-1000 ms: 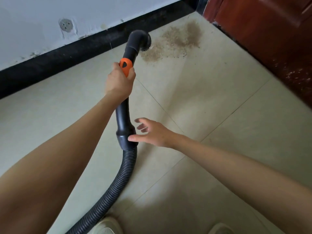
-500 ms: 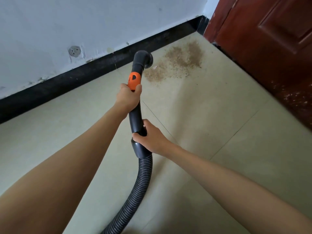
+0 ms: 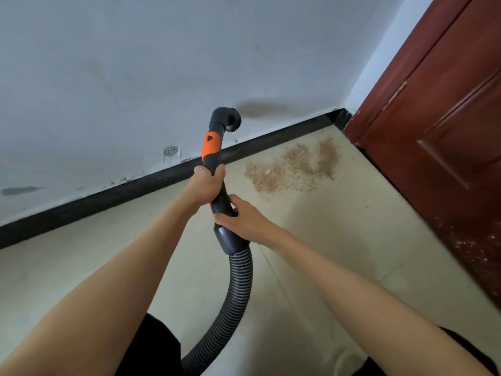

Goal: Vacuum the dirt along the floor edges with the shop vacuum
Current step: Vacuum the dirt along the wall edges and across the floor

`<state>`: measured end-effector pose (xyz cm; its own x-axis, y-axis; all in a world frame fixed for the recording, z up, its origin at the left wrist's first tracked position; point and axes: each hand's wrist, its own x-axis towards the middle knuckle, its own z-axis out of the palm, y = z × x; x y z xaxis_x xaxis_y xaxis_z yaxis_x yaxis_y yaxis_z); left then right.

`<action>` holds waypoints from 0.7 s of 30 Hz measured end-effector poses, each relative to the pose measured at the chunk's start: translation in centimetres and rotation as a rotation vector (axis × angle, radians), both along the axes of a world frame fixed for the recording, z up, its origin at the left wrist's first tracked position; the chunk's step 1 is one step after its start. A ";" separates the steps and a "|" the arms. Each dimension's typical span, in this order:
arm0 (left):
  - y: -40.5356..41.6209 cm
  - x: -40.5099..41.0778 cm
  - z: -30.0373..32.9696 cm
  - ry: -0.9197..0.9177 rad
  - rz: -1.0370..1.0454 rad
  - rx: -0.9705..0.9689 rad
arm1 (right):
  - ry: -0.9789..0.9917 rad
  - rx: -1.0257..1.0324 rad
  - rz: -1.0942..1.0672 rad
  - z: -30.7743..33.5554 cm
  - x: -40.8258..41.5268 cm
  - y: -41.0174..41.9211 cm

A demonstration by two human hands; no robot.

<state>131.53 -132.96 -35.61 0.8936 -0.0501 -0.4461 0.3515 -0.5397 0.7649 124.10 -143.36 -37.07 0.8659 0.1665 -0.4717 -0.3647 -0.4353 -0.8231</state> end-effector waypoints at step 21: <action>-10.2 -1.7 -2.3 0.175 0.271 0.058 | 0.158 0.017 0.415 -6.1 2.8 -14.4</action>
<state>129.83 -143.13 -37.87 0.7804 0.2091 -0.5893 0.6119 -0.4499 0.6506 126.87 -157.74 -43.12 0.6421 0.4933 -0.5868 -0.2837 -0.5583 -0.7797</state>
